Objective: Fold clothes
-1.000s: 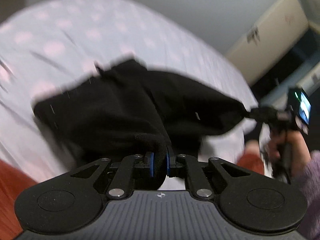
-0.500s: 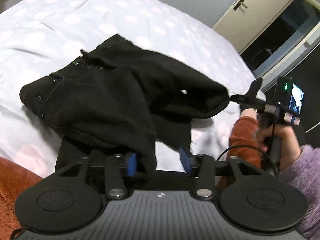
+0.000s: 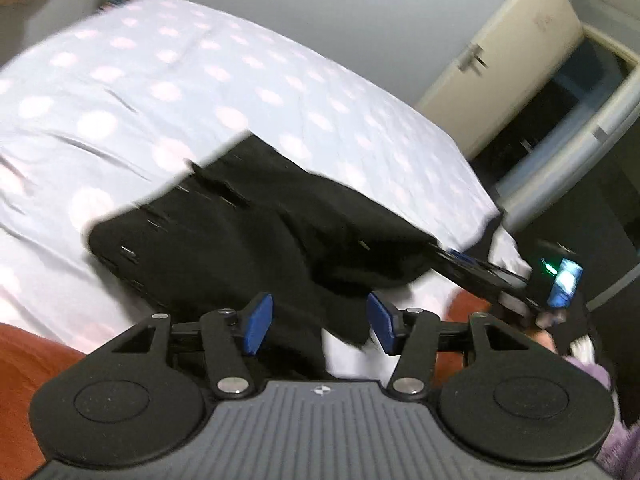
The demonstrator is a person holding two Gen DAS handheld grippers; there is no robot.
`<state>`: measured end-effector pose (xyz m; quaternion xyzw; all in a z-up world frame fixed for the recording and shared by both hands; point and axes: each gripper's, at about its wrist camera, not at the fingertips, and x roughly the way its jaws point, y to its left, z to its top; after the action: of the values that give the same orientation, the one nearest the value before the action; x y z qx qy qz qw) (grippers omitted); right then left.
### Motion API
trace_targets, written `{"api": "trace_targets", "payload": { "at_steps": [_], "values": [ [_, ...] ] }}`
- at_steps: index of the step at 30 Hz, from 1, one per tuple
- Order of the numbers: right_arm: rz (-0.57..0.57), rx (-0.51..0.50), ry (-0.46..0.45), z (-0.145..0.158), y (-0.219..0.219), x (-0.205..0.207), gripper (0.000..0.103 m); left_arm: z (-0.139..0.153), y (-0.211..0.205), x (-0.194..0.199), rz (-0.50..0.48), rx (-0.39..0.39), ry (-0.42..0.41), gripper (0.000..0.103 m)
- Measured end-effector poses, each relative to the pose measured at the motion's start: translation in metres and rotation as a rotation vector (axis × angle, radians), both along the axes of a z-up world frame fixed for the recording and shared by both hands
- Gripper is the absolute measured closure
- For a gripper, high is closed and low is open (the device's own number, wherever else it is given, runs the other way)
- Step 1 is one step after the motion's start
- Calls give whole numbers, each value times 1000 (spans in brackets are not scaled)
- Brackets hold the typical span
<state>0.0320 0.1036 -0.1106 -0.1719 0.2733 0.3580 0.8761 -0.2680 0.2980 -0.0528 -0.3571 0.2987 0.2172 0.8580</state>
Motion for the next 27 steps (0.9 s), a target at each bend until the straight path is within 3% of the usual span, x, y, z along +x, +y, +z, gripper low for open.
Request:
{"api": "trace_targets", "payload": {
  "at_steps": [7, 14, 20, 23, 27],
  "values": [
    [175, -2, 22, 14, 45, 12, 54, -28, 63, -2, 222, -30, 114, 41],
    [320, -58, 78, 12, 123, 44, 48, -72, 125, 25, 374, -139, 265, 41],
    [444, -150, 167, -13, 208, 79, 38, -115, 164, 58, 431, -257, 424, 41],
    [469, -215, 188, -34, 246, 96, 38, -134, 175, 62, 444, -319, 449, 41],
    [492, -266, 290, -60, 283, 122, 33, -153, 186, 63, 459, -380, 457, 41]
  ]
}}
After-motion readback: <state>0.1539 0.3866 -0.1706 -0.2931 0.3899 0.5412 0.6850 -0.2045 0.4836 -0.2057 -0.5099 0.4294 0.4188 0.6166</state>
